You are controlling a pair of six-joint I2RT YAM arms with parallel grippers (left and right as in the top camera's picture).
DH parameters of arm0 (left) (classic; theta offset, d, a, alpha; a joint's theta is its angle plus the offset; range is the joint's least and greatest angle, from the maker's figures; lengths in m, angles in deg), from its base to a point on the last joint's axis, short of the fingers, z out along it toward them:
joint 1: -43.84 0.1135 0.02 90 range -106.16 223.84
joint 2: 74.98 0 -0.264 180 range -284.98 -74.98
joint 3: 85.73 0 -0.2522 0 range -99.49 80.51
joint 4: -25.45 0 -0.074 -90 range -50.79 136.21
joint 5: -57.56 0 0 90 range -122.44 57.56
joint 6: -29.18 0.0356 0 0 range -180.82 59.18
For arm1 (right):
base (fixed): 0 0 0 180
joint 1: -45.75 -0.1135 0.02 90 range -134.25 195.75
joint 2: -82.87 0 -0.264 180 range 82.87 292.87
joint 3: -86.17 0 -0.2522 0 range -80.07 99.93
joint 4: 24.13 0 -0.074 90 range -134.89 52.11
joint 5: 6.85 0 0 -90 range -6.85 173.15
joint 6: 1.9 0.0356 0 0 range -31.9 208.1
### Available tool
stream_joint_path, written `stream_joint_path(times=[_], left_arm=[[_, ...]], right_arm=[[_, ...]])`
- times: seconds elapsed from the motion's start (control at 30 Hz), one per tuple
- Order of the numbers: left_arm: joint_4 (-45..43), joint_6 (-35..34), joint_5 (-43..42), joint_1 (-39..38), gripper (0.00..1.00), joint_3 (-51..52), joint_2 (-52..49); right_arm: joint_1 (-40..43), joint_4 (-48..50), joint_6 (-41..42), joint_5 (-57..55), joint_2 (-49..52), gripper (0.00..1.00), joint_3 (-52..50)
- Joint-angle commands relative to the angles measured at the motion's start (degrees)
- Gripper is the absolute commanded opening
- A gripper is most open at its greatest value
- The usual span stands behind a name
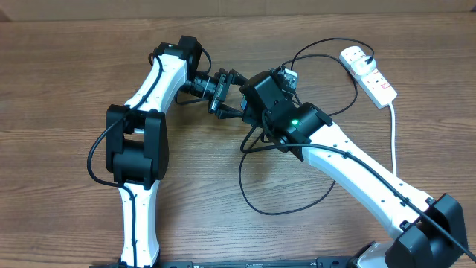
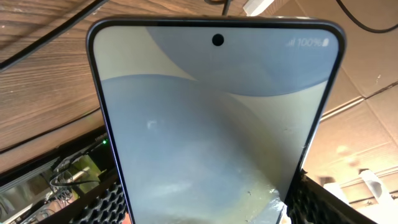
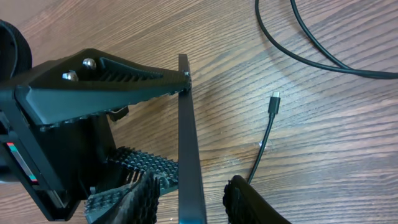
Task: Plug charger to phone and switch on socket
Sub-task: 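Grasp the phone's bottom end with the right gripper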
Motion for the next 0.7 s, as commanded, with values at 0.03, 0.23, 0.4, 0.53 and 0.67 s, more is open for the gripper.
stream_joint_path(times=[0.03, 0.23, 0.4, 0.53, 0.67], left_arm=[[0.0, -1.2, -1.6, -0.2, 0.71, -1.5, -0.3], [0.0, -1.4, -1.6, -0.2, 0.71, -1.5, -0.3], [0.0, -1.4, -1.6, -0.2, 0.71, -1.5, -0.3], [0.0, -1.5, -1.6, -0.2, 0.71, -1.5, -0.3], [0.0, -1.9, -1.6, -0.2, 0.71, -1.5, -0.3]], right_arm=[[-0.2, 0.4, -0.3, -0.9, -0.2, 0.30, 0.9], [-0.2, 0.1, -0.3, -0.9, -0.1, 0.28, 0.8], [-0.2, 0.2, -0.3, -0.9, 0.1, 0.22, 0.8], [-0.2, 0.2, -0.3, -0.9, 0.1, 0.22, 0.8], [-0.2, 0.2, -0.3, -0.9, 0.1, 0.21, 0.8]])
